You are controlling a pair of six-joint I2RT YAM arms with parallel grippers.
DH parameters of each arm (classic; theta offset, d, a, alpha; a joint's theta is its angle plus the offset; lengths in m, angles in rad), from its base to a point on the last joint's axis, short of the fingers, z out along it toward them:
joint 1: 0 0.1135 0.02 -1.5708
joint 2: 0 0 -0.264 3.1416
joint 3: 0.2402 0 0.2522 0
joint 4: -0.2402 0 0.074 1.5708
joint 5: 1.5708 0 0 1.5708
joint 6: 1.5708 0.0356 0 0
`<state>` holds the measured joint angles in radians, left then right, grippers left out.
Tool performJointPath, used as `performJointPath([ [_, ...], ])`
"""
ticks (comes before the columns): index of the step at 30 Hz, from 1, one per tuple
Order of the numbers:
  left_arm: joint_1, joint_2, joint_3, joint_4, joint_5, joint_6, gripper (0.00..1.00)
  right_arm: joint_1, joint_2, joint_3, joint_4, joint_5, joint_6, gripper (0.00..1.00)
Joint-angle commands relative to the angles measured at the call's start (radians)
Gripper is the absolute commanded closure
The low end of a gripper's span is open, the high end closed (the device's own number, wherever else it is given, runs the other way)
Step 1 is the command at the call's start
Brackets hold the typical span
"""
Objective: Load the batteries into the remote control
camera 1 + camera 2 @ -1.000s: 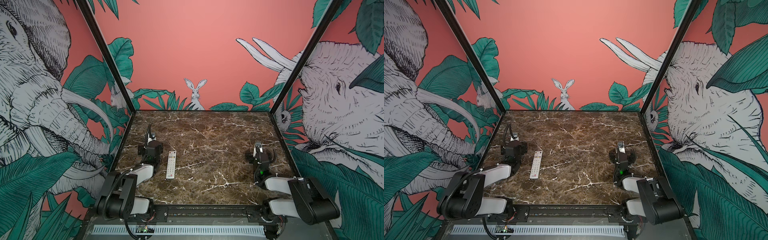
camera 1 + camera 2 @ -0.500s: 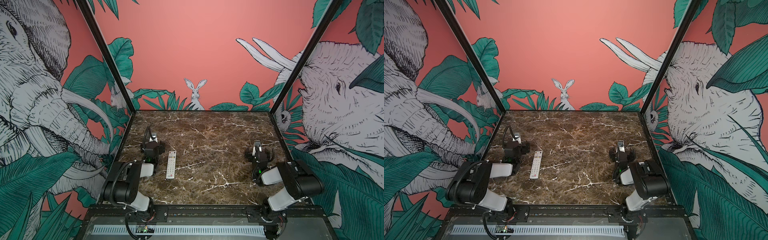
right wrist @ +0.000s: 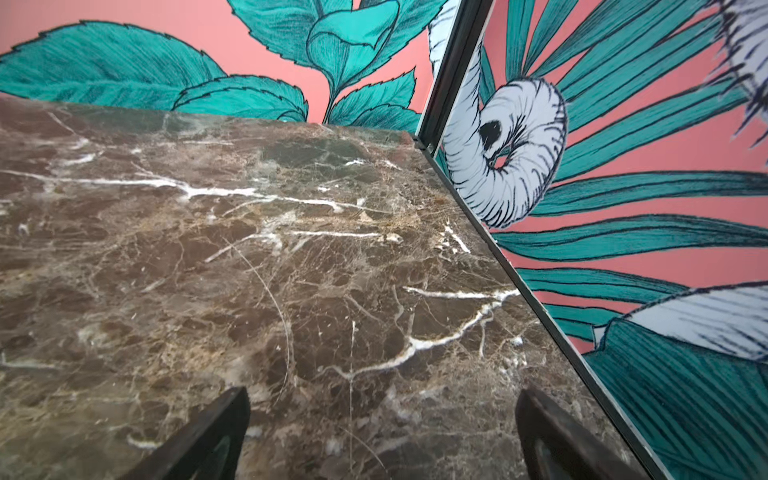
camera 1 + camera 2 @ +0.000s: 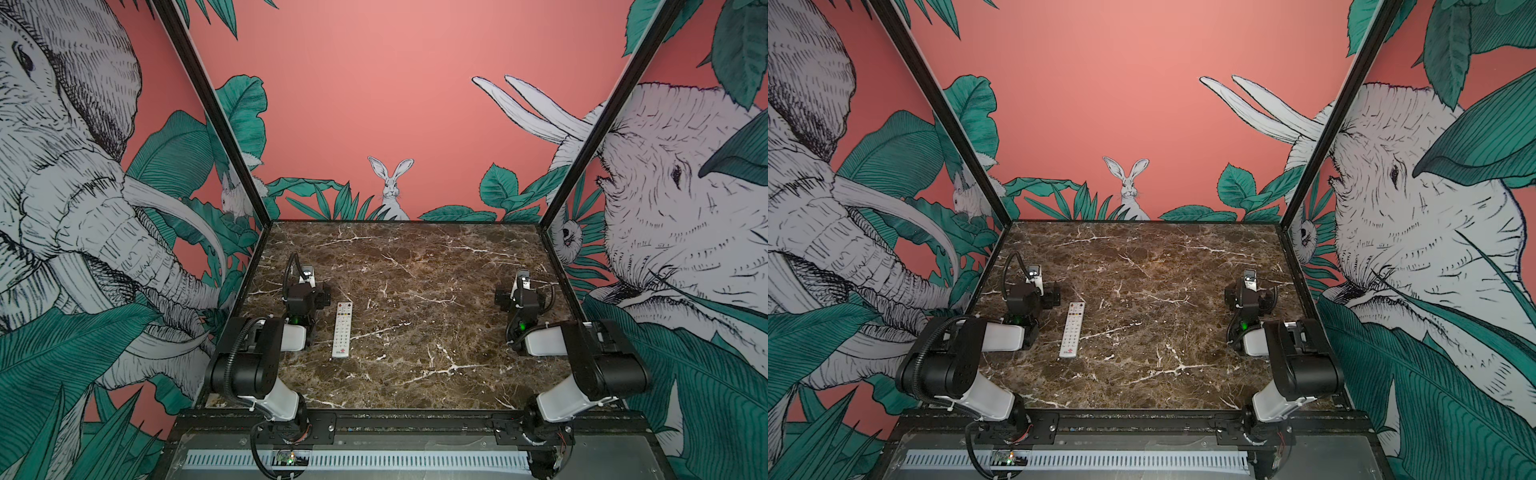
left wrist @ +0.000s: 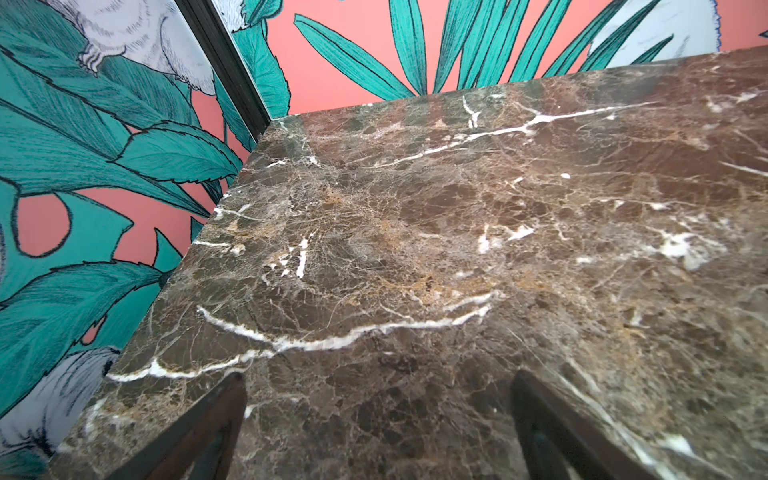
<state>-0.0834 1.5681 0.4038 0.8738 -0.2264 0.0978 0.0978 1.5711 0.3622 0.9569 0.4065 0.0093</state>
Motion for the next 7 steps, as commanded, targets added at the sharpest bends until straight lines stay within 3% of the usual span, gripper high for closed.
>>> performJointPath([
  [1,0.004,-0.014,-0.009,0.03,0.008,-0.003,0.01,0.0,-0.013,0.006,0.013,-0.006,0.015,0.01],
  [7,0.004,-0.016,-0.003,0.015,0.01,-0.003,0.01,0.0,-0.014,0.004,0.014,-0.006,0.015,0.01],
])
